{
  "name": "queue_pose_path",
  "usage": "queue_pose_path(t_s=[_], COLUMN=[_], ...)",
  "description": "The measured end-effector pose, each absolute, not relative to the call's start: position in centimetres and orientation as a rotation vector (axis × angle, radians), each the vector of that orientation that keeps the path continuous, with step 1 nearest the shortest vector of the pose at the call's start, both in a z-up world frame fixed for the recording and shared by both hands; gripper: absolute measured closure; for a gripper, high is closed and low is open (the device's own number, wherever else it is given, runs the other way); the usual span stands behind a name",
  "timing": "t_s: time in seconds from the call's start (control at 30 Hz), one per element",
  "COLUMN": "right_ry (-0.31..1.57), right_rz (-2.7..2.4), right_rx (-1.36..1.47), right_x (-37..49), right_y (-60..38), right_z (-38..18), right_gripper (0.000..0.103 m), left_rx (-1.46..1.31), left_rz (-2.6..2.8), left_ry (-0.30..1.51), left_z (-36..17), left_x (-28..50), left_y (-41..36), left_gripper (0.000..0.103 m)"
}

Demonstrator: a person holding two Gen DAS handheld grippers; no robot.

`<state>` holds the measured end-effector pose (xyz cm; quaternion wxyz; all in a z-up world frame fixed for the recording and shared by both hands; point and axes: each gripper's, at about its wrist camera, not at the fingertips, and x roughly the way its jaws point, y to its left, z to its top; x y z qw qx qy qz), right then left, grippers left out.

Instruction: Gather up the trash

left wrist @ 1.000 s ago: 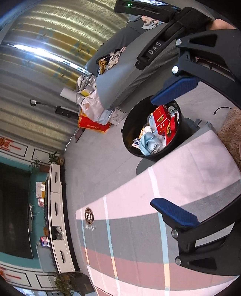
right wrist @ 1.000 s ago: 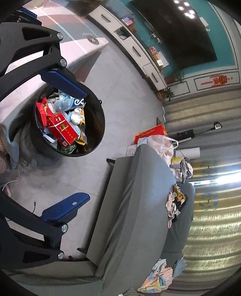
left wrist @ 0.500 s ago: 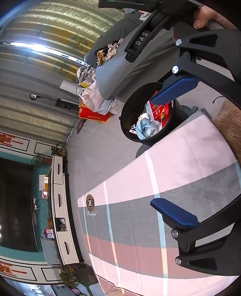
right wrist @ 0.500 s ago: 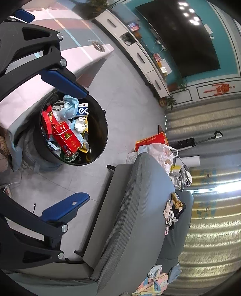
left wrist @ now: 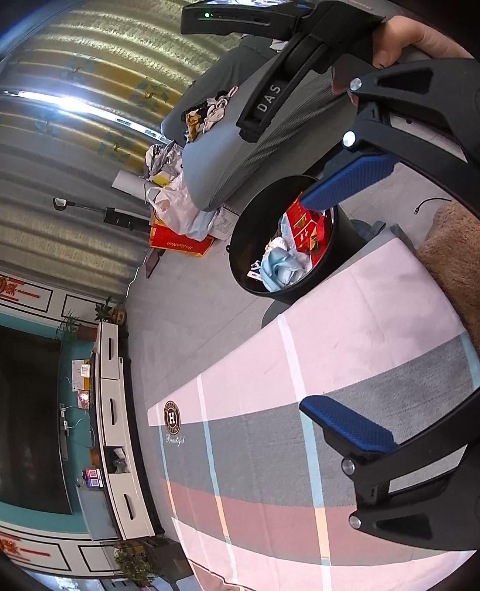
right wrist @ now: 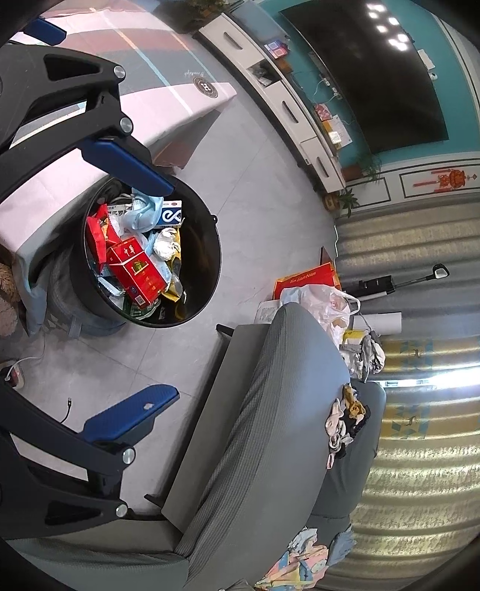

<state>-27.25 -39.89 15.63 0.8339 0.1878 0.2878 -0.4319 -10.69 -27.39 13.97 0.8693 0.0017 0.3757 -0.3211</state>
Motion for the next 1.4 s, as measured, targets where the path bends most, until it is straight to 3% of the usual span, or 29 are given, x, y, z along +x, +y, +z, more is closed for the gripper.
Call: queue_pose_path(t_s=[1.4], right_ry=[0.641], right_rz=[-0.932], right_rx=[0.38], right_x=[-27.7], right_y=[-40.5], right_z=[14.6], right_gripper=[0.003], left_rx=[0.005], left_rz=[-0.698], left_ry=[0.799], left_z=[13.6], left_x=[-11.6], left_y=[-27.7], left_gripper=[0.003])
